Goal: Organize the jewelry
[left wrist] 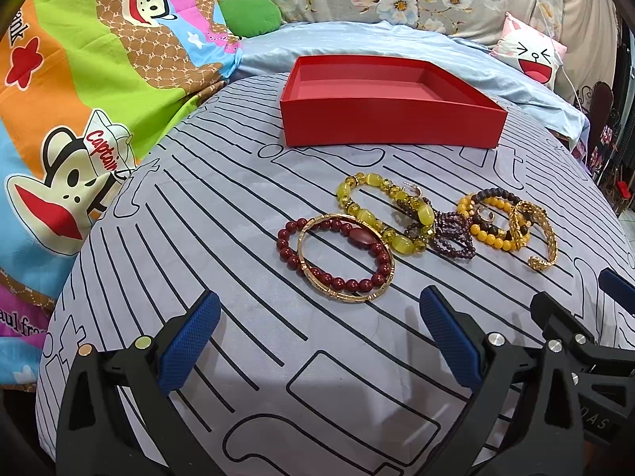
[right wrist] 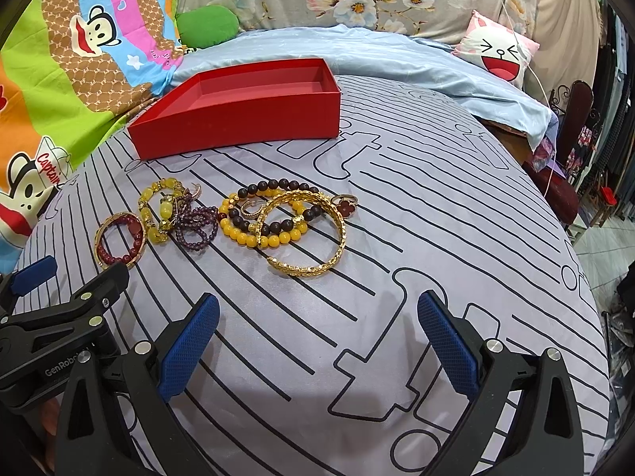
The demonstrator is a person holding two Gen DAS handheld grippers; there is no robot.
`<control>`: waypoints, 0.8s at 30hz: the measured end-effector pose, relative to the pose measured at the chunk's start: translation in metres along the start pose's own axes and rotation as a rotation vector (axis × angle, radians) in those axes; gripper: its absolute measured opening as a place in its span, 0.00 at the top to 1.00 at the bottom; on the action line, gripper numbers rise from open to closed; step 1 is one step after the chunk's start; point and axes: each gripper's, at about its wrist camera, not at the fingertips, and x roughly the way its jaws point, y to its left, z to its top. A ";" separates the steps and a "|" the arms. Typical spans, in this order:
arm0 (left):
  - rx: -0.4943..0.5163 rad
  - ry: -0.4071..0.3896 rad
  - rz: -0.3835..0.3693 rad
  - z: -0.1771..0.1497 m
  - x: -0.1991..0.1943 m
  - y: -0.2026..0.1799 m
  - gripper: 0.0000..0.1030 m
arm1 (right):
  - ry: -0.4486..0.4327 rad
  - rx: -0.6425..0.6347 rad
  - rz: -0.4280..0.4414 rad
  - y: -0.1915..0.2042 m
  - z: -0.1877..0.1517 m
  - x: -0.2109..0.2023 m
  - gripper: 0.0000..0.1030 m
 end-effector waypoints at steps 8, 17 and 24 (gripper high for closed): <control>-0.002 0.001 -0.003 0.002 -0.002 0.001 0.07 | 0.000 0.000 0.000 0.000 0.000 0.000 0.06; -0.002 0.002 -0.004 0.002 -0.002 0.001 0.07 | 0.000 0.001 0.000 0.000 0.000 0.000 0.06; -0.002 0.001 -0.003 0.001 -0.001 0.001 0.07 | 0.000 0.000 0.000 0.000 0.000 0.000 0.06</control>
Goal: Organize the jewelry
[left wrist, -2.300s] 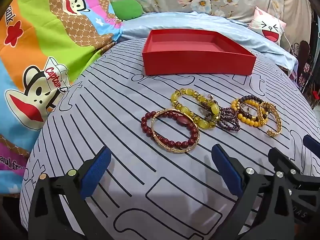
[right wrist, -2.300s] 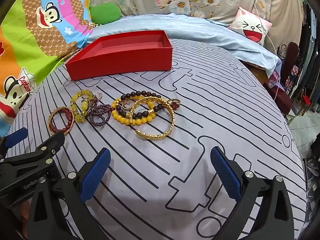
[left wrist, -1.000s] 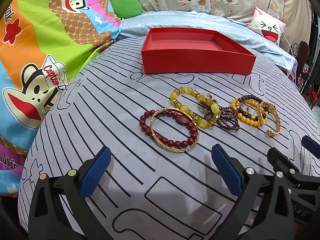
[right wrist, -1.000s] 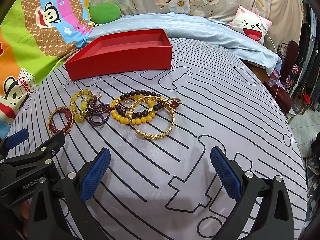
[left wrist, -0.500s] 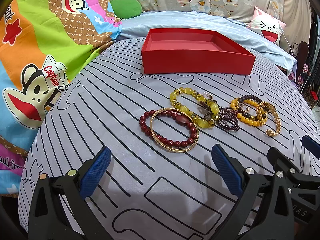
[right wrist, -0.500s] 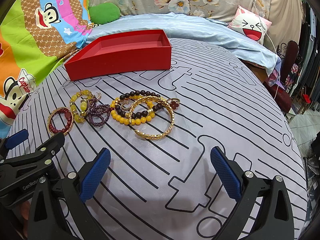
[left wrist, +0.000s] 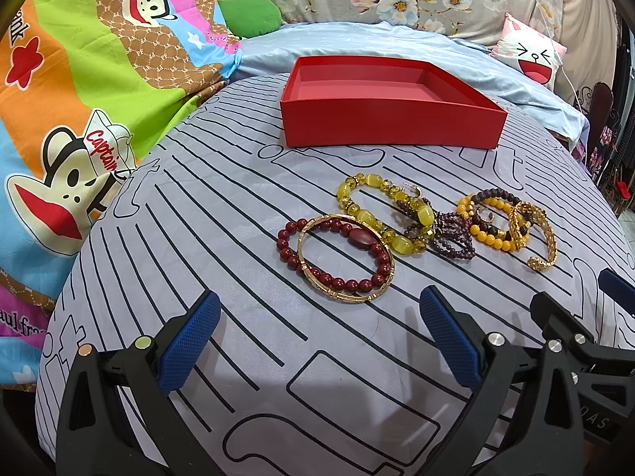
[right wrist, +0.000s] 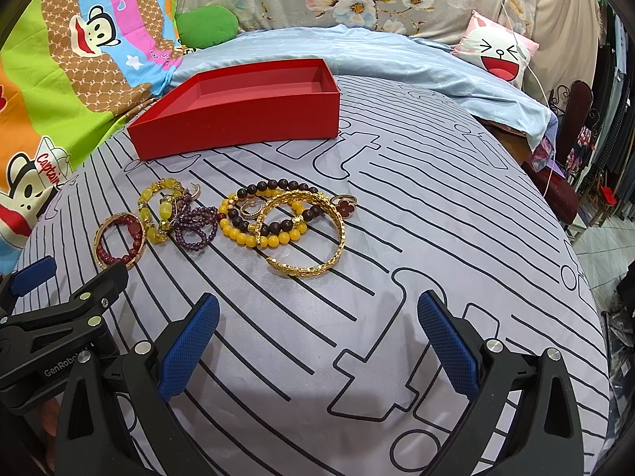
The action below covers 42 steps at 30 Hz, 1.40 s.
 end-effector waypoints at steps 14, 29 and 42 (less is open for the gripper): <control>-0.001 0.001 -0.001 0.001 -0.001 0.000 0.07 | 0.000 0.000 -0.001 0.000 0.000 0.000 0.06; -0.001 0.001 -0.002 0.001 -0.001 0.000 0.07 | -0.001 0.000 -0.001 0.001 0.000 0.000 0.06; -0.080 -0.001 -0.054 -0.001 -0.003 0.012 0.07 | -0.003 -0.004 0.005 -0.004 0.002 0.001 0.06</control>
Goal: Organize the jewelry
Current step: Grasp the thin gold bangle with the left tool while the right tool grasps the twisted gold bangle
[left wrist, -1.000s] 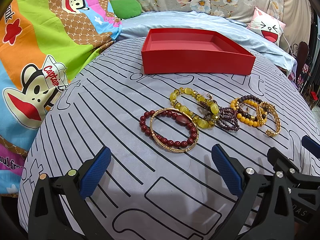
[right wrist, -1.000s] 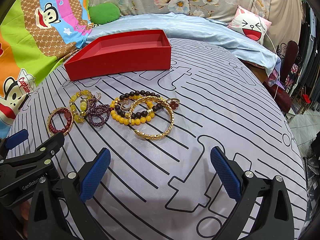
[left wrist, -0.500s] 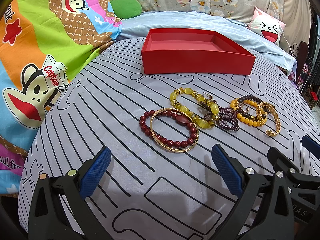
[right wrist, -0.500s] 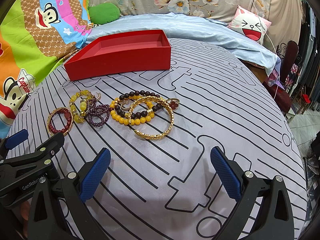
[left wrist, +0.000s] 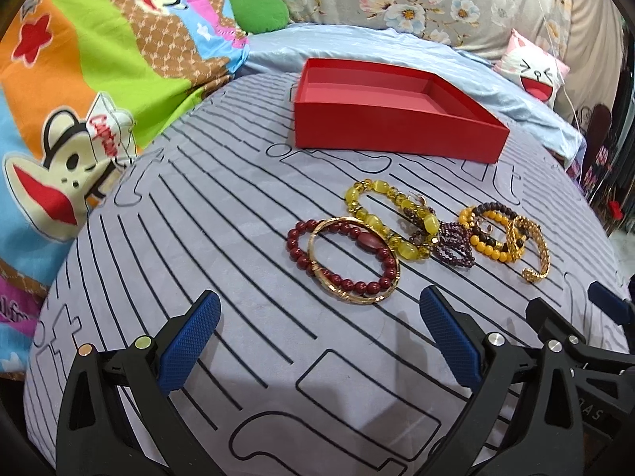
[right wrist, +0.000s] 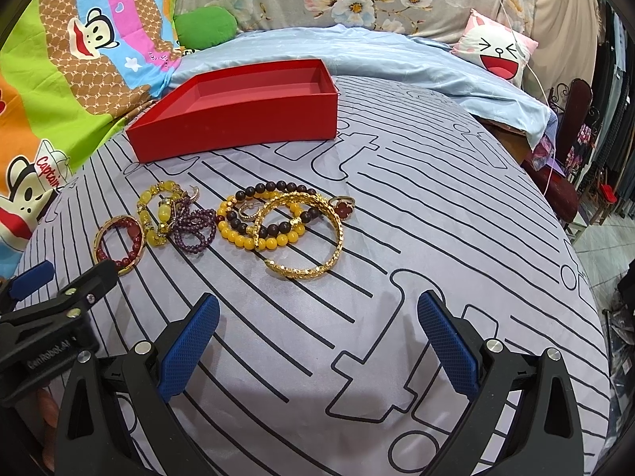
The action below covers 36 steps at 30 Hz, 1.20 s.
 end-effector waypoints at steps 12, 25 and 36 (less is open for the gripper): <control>-0.002 -0.001 -0.014 0.005 0.000 0.013 0.07 | 0.026 0.038 0.053 0.002 0.025 0.021 0.08; -0.019 0.023 -0.032 0.005 0.006 0.018 0.07 | 0.054 0.038 0.077 0.011 0.036 0.041 0.36; -0.038 0.030 -0.040 0.005 0.008 0.021 0.07 | 0.040 0.037 0.093 0.010 0.032 0.035 0.48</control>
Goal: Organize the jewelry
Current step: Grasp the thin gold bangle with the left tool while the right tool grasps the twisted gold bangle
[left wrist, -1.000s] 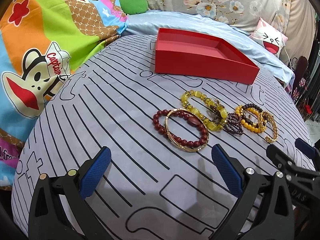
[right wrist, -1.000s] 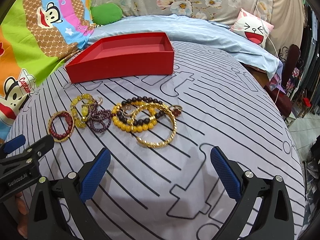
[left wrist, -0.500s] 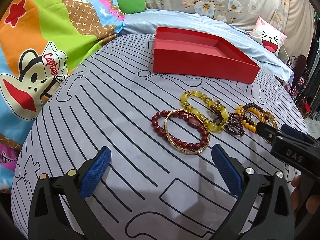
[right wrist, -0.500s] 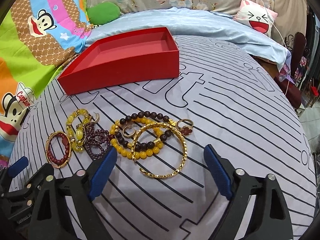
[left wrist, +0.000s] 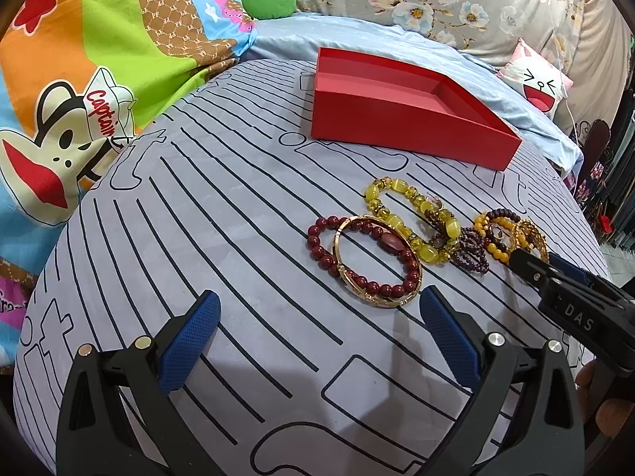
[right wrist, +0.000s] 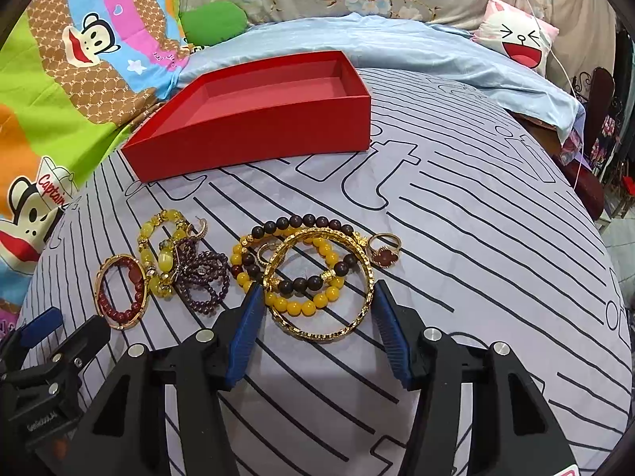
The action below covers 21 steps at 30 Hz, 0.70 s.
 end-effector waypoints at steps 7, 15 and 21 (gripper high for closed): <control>0.023 -0.030 0.006 0.007 -0.004 -0.003 0.07 | -0.012 0.017 0.018 -0.011 -0.010 -0.012 0.48; 0.094 -0.055 -0.016 0.017 -0.002 -0.028 0.07 | -0.009 0.032 0.021 -0.016 -0.015 -0.015 0.48; 0.115 0.007 -0.020 0.017 0.017 -0.035 0.20 | -0.005 0.028 0.022 -0.016 -0.015 -0.014 0.48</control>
